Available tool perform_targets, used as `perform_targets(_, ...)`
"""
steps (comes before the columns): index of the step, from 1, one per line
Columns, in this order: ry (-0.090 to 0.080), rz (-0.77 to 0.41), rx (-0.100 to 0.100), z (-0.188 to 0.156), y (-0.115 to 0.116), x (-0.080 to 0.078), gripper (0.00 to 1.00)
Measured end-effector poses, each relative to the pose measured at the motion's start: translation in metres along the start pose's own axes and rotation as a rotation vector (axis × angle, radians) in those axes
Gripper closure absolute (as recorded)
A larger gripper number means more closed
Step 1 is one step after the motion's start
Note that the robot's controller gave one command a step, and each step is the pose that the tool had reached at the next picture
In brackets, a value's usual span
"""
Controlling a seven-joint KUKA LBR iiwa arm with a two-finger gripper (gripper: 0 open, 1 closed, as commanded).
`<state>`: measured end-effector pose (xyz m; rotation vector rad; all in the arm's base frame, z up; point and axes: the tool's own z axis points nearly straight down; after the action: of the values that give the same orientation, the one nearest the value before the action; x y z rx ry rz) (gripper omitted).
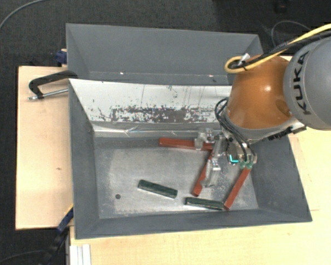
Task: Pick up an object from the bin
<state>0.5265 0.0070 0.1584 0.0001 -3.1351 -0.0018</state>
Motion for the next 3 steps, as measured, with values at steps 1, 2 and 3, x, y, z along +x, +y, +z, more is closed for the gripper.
perform_targets(1, -0.003, -0.341, 0.002, 0.089, -0.060, 0.002, 0.00)
perform_targets(2, -0.007, -0.342, 0.001, 0.088, -0.059, 0.001, 1.00)
perform_targets(3, -0.014, -0.720, 0.006, -0.019, -0.091, -0.005, 1.00)
